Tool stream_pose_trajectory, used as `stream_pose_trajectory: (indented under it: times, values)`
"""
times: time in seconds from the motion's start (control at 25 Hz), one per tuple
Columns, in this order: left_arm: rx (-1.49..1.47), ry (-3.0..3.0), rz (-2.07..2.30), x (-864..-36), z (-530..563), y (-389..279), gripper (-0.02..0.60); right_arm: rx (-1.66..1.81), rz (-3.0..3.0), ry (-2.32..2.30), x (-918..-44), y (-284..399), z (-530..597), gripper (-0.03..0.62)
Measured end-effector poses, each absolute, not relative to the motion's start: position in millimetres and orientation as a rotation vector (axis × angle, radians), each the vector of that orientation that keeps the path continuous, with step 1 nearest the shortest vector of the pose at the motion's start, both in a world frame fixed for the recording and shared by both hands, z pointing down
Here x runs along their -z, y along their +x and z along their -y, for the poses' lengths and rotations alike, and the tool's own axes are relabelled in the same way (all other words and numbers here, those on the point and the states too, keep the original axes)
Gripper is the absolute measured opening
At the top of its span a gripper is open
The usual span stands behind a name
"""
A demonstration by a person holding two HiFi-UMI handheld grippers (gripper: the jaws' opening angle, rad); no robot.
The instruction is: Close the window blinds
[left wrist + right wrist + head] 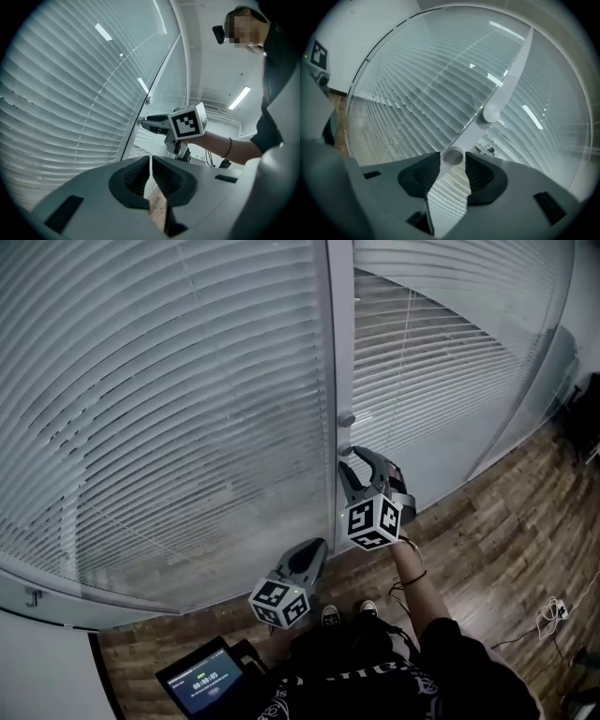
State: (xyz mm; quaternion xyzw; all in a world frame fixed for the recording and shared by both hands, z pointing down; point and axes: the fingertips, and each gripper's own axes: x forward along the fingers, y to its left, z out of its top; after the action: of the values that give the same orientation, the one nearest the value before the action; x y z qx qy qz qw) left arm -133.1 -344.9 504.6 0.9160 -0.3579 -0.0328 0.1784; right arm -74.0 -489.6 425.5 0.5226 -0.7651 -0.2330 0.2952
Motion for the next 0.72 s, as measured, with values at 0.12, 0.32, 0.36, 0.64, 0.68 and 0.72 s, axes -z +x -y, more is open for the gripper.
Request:
stream_pose_trajectory:
  times: [0.12,0.32,0.36,0.64,0.68,0.72]
  values:
    - [0.096,2.567,1.058,-505.3,351.3,-140.0,0.005,0.671,2.006,1.347,-428.8,-78.6,500.8,0.153]
    - [0.124,2.532,1.125,-501.0,366.0,-143.1,0.005,0.713,2.037,1.374,-421.4,-74.1,510.1,0.138]
    - [0.128,2.525,1.135,-501.5,368.6,-144.7,0.005,0.7,2.056,1.381,-420.6,-74.8,510.6,0.138]
    - [0.126,2.501,1.159,-503.4,385.6,-131.4,0.005,-0.111,2.527,1.654,-420.3,-56.3,523.5,0.135]
    - [0.126,2.5,1.162,-501.0,388.8,-129.5,0.005,-0.342,2.613,1.686,-419.5,-51.9,526.7,0.135]
    - [0.127,2.499,1.165,-499.4,391.3,-128.5,0.005,-0.582,2.687,1.701,-419.1,-48.7,529.1,0.135]
